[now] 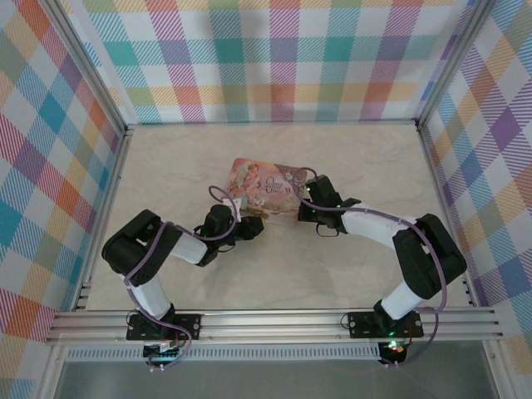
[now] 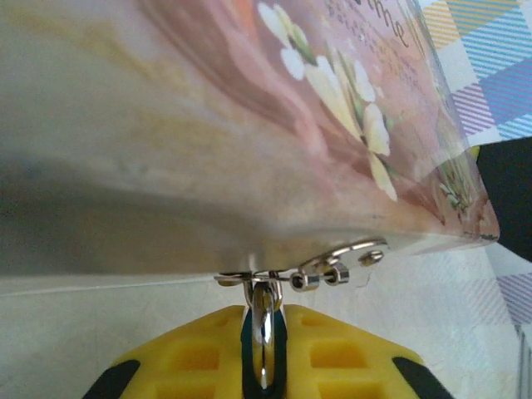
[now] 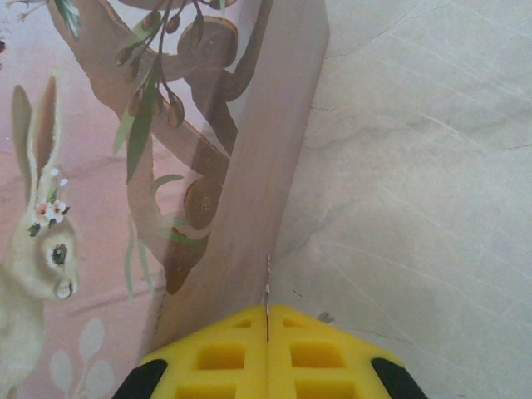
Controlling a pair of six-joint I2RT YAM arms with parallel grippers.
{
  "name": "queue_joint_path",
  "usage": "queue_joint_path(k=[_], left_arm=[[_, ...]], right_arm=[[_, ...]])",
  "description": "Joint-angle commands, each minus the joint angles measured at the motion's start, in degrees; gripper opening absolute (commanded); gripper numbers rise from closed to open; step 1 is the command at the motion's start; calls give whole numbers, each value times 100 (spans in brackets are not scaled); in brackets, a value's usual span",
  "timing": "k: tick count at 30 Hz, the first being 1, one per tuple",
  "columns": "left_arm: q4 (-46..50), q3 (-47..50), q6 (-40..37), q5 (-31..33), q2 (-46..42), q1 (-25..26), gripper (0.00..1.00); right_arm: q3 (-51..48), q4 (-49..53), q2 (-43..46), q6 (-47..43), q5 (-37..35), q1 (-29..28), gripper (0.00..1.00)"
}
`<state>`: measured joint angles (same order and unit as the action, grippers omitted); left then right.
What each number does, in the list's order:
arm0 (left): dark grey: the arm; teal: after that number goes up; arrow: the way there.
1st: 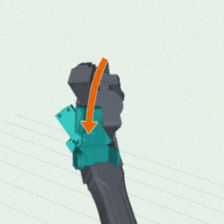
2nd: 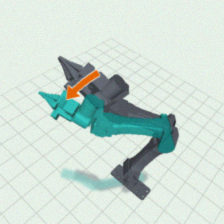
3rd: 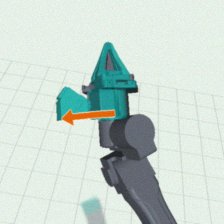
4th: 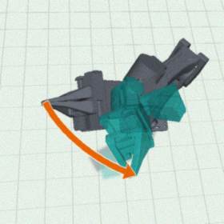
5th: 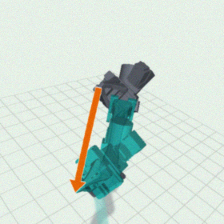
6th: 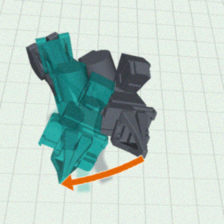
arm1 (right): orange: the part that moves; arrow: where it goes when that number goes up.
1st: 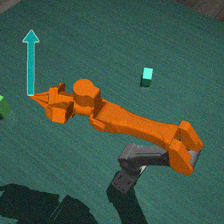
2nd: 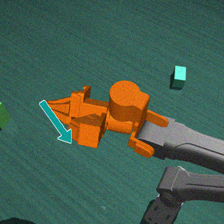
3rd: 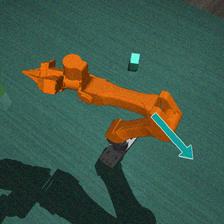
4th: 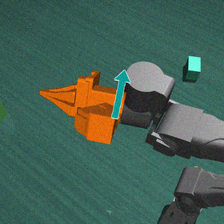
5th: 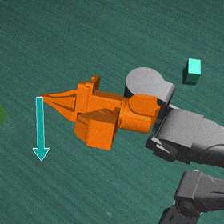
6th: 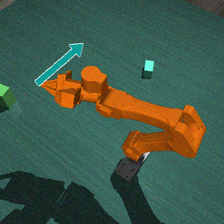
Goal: Unlock the padlock with the key
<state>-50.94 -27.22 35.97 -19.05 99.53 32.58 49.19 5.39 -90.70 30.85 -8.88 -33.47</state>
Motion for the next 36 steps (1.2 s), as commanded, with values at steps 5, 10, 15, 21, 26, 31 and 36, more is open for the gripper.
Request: queue_joint_path(k=[5, 10, 15, 21, 26, 31, 36], left_arm=[[397, -6, -191, -249, -206, -93, 3], [496, -102, 1, -546, -93, -86, 3], [372, -211, 270, -815, 219, -42, 4], [59, -389, 699, -905, 535, -6, 5], [107, -645, 1115, -897, 522, 3, 5], [520, -922, 1337, -719, 371, 18, 6], [1104, -1246, 1419, -612, 193, 88, 6]], right_arm=[[194, -103, -173, -141, -15, -45, 0], [662, -6, -548, -514, -113, -25, 0], [1316, 98, -1019, -891, -7, 51, 0], [1893, 282, -1370, -1122, 272, 195, 0], [1671, 328, -1106, -1152, 395, 386, 0], [1061, 290, -481, -1074, 513, 632, 0], [330, 95, 425, -898, 950, 854, 0]])
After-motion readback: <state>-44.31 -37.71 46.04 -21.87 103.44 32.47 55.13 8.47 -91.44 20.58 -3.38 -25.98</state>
